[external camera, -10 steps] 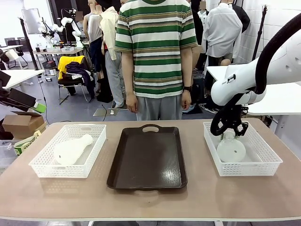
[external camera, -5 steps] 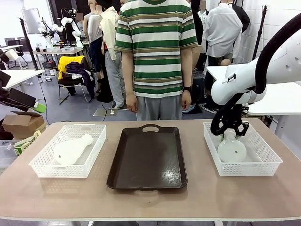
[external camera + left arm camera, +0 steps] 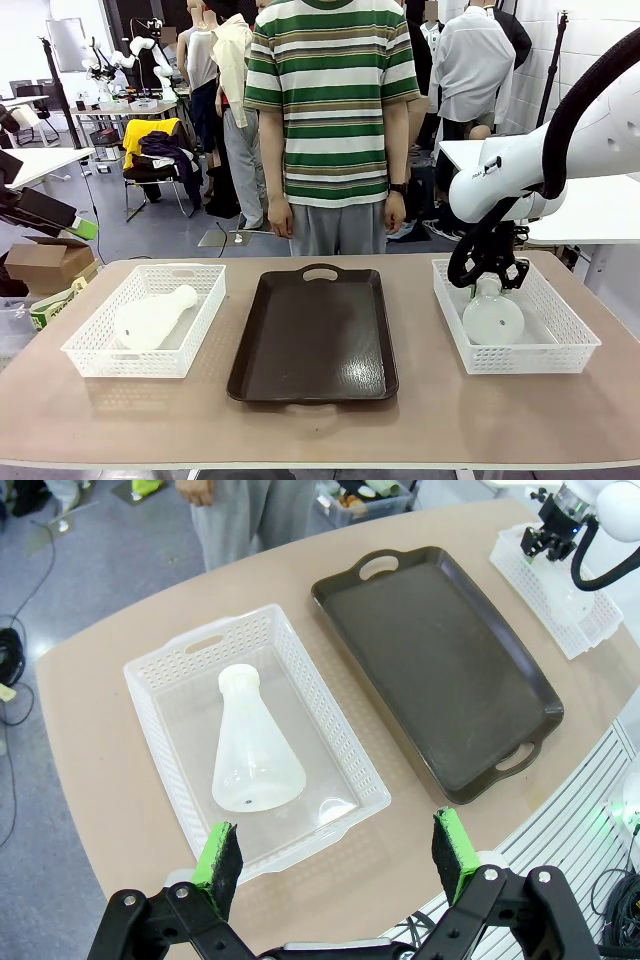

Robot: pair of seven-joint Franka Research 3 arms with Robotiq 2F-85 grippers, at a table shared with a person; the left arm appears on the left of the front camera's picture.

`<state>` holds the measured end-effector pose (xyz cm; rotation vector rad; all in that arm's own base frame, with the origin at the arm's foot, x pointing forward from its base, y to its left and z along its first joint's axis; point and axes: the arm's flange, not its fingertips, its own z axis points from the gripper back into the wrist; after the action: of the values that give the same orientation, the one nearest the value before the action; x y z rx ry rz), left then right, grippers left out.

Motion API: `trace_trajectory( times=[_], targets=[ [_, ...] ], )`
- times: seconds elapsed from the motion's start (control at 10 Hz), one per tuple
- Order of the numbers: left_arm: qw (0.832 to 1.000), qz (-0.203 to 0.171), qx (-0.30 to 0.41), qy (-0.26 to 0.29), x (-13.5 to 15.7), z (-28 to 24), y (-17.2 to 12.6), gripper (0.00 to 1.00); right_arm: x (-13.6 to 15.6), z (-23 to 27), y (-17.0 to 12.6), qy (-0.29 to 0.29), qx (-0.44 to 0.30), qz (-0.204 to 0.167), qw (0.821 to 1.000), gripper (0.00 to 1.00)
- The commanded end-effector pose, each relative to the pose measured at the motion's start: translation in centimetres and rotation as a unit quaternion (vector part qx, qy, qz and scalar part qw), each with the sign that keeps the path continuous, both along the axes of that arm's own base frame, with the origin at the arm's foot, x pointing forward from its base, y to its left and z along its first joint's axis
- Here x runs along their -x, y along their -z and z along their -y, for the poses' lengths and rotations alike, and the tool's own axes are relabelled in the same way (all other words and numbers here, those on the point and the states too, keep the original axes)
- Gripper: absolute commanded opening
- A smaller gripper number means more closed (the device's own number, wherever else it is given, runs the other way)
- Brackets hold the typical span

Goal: Prepare the laboratory tools.
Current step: While moving the picked Big flask to the Handle tray indicated by the person, stop as directed by the person.

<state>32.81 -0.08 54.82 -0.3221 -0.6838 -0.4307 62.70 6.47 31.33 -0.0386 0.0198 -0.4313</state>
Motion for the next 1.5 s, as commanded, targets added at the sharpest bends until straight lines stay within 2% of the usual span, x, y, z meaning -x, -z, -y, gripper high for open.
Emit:
trace_trajectory(
  times=[0.0, 1.4],
  targets=[
    [1.000, 0.000, -0.007, 0.007, 0.01, -0.36, 0.09, 1.00, -0.01, 0.05, 0.01, 0.001, -0.001, 0.007, 1.000, 0.00],
    [1.000, 0.000, -0.007, 0.007, 0.01, -0.36, 0.09, 1.00, -0.01, 0.05, 0.01, 0.001, -0.001, 0.007, 1.000, 0.00]
  ],
)
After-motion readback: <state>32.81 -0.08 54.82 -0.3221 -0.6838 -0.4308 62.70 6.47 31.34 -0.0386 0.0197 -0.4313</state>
